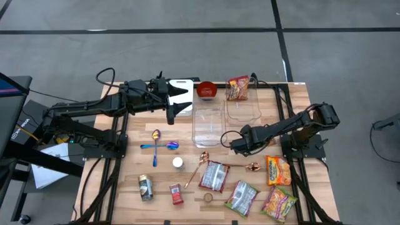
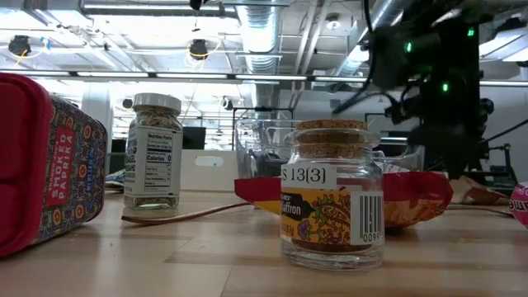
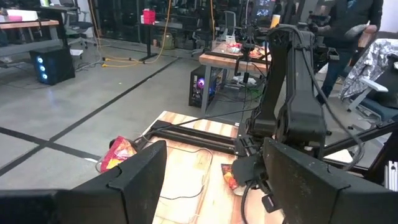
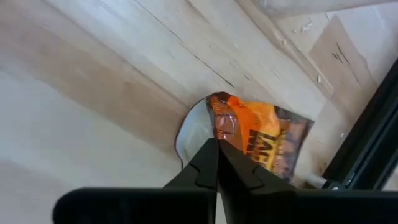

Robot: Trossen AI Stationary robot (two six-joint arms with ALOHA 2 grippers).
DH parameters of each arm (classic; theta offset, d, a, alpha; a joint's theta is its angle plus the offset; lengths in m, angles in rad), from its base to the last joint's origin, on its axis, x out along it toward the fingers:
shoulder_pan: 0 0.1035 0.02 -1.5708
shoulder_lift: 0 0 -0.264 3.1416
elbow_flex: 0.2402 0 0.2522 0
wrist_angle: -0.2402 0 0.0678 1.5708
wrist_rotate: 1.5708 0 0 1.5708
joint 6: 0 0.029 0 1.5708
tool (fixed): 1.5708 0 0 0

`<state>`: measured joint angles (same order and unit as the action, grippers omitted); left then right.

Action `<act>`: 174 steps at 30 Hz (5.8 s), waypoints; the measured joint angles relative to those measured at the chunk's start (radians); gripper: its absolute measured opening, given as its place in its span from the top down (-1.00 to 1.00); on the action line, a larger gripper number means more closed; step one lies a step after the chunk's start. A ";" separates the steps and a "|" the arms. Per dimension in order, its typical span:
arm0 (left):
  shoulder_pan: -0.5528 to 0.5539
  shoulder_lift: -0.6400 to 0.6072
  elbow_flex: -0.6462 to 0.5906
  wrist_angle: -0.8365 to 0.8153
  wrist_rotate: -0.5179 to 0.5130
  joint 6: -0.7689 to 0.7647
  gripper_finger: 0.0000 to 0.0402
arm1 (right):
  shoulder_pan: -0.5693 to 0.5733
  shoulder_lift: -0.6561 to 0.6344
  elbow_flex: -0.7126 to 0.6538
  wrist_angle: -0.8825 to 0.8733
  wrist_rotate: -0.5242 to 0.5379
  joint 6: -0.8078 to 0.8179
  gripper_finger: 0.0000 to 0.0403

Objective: Pick & Place Food Item
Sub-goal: Put the orange spice pack into the left transparent bin

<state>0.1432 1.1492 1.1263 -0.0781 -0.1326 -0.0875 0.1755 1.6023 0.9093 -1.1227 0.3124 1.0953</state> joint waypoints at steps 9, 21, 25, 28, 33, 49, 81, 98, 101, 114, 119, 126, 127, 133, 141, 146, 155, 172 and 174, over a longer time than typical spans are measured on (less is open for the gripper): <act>0.000 0.000 0.000 0.001 0.000 0.000 -0.32 | 0.068 -0.231 0.096 -0.046 0.001 0.139 1.00; 0.000 0.000 0.000 0.000 0.000 0.000 -0.32 | 0.159 -0.544 0.128 0.059 0.035 0.293 1.00; 0.000 0.000 0.000 0.000 0.000 0.000 -0.32 | 0.156 -0.556 0.128 0.058 0.034 0.248 1.00; 0.000 0.000 0.000 0.000 0.000 -0.009 -0.32 | 0.156 -0.524 0.128 0.061 0.013 0.234 1.00; 0.000 0.000 0.000 0.000 0.000 -0.026 -0.32 | 0.157 -0.431 0.127 0.069 -0.067 0.202 0.96; -0.030 0.000 0.000 -0.093 0.087 -0.025 -0.32 | 0.274 -0.163 0.126 0.234 0.071 -0.388 -0.23; -0.095 -0.001 0.000 -0.122 0.070 -0.033 -0.32 | 0.160 -0.043 -0.183 0.817 0.019 -0.633 -0.11; -0.096 -0.001 0.000 -0.092 0.070 -0.033 -0.32 | 0.140 -0.048 -0.229 0.851 -0.045 -0.630 0.59; -0.096 0.000 0.000 -0.092 0.070 -0.033 -0.32 | 0.140 -0.049 -0.229 0.858 -0.078 -0.624 0.82; -0.096 0.000 0.000 -0.094 0.070 -0.033 -0.32 | 0.194 -0.086 -0.140 0.697 -0.135 -0.623 0.93; -0.096 0.000 0.000 -0.100 0.070 -0.031 -0.32 | 0.236 -0.223 -0.091 0.638 -0.122 -0.615 0.93; -0.096 0.009 0.000 -0.077 0.070 -0.058 -0.32 | 0.211 -0.473 -0.042 0.524 -0.066 -0.533 0.94; -0.096 0.011 0.000 -0.079 0.070 -0.059 -0.32 | 0.198 -0.508 -0.036 0.535 -0.050 -0.511 0.94; -0.096 0.063 0.000 0.004 0.069 -0.055 -0.32 | 0.096 -0.699 -0.024 0.729 0.126 -0.451 0.94; -0.095 0.189 0.000 0.309 0.044 -0.240 -0.32 | -0.043 -0.809 -0.023 1.187 0.200 -0.695 0.94; -0.074 0.295 0.001 0.636 0.180 -0.391 -0.32 | -0.124 -0.809 -0.023 1.363 0.061 -0.739 0.94; 0.026 0.521 0.000 1.118 0.317 -0.811 -0.32 | -0.217 -0.727 -0.024 1.650 -0.050 -0.840 0.95; -0.105 0.441 0.110 0.776 -0.316 0.718 -0.18 | -0.393 -0.619 -0.024 1.790 0.000 -0.451 0.95; -0.095 0.441 0.130 0.782 -0.317 0.803 -0.18 | -0.395 -0.602 -0.023 1.791 -0.003 -0.424 0.95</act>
<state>0.0478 1.5897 1.2567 0.7036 -0.4499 0.7158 -0.2200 0.9998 0.8868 0.6686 0.3095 0.6714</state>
